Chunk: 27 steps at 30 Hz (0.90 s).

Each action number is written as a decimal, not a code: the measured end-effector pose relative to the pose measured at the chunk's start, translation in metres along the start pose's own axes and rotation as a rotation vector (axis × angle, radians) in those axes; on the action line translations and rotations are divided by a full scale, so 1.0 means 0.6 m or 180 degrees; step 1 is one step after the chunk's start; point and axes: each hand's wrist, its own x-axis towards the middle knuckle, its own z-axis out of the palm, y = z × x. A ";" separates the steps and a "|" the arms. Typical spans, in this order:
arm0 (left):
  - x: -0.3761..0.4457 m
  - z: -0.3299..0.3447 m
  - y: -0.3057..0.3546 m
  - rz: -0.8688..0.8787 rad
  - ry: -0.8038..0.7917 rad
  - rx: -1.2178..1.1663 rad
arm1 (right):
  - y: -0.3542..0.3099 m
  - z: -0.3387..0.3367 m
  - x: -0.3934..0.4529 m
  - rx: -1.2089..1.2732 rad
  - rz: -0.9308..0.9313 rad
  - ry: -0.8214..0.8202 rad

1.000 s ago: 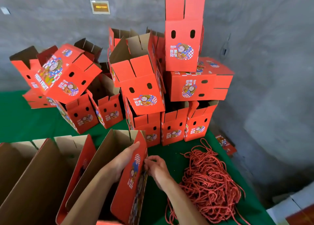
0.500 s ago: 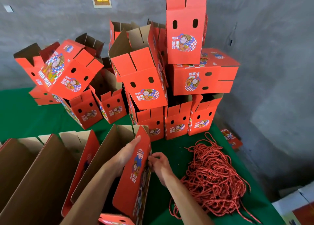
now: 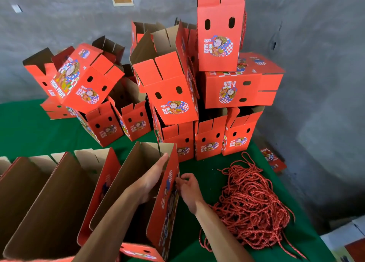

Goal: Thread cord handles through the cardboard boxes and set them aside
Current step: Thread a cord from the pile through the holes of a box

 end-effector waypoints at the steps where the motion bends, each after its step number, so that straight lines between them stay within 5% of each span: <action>1: 0.001 0.000 0.000 -0.0023 0.0001 0.0052 | 0.002 0.000 0.000 0.0011 -0.0057 -0.0039; 10: 0.013 -0.003 -0.016 -0.0012 0.0274 0.0985 | 0.008 0.012 0.011 -0.0263 -0.0391 -0.0192; 16: 0.036 0.003 -0.016 0.0275 0.0664 0.1349 | -0.012 0.020 0.015 -0.1108 -0.0825 -0.0217; 23: 0.044 0.008 -0.016 0.0293 0.0887 0.1644 | -0.002 0.002 0.010 -0.1020 -0.0842 -0.0414; 27: 0.037 -0.005 -0.012 0.0182 0.0894 0.1575 | 0.028 -0.057 0.000 -0.2340 -0.0740 -0.0433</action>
